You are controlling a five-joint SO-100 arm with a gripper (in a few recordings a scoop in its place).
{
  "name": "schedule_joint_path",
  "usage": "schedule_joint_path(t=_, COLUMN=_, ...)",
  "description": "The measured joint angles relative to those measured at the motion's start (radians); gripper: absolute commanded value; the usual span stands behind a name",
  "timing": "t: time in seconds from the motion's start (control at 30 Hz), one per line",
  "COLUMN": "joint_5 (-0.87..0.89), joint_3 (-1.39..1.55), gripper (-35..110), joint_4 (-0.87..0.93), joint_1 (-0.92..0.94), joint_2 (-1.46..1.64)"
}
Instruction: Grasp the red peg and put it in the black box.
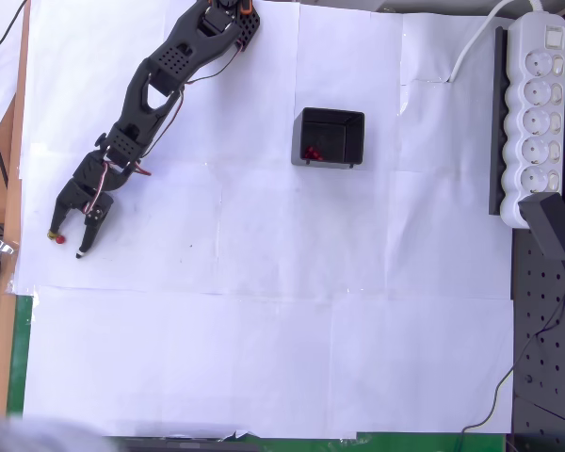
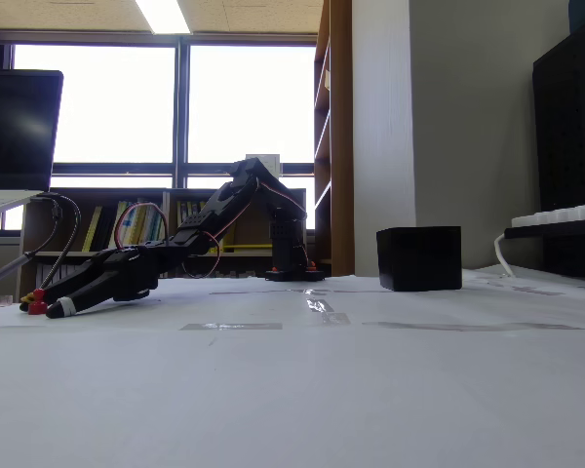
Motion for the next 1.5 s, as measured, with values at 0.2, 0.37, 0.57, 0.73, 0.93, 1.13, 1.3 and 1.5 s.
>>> schedule_joint_path(t=0.2, joint_5=-0.002, joint_3=0.0, gripper=17, joint_4=0.0, joint_1=-0.002, joint_2=0.0)
schedule_joint_path(t=0.37, joint_5=-0.006, joint_3=-0.005, gripper=17, joint_4=0.0, joint_1=-0.002, joint_2=0.0)
schedule_joint_path(t=0.57, joint_5=-0.017, joint_3=-0.014, gripper=17, joint_4=0.0, joint_1=0.002, joint_2=0.0)
schedule_joint_path(t=0.73, joint_5=-0.017, joint_3=-0.018, gripper=17, joint_4=0.0, joint_1=0.012, joint_2=0.0)
schedule_joint_path(t=0.93, joint_5=-0.017, joint_3=-0.037, gripper=8, joint_4=-0.008, joint_1=0.012, joint_2=0.0)
schedule_joint_path(t=1.13, joint_5=-0.025, joint_3=-0.044, gripper=0, joint_4=-0.008, joint_1=0.011, joint_2=-0.002)
schedule_joint_path(t=1.3, joint_5=-0.034, joint_3=-0.052, gripper=0, joint_4=-0.009, joint_1=0.011, joint_2=-0.002)
schedule_joint_path(t=1.5, joint_5=-0.049, joint_3=-0.067, gripper=0, joint_4=-0.009, joint_1=0.012, joint_2=-0.015)
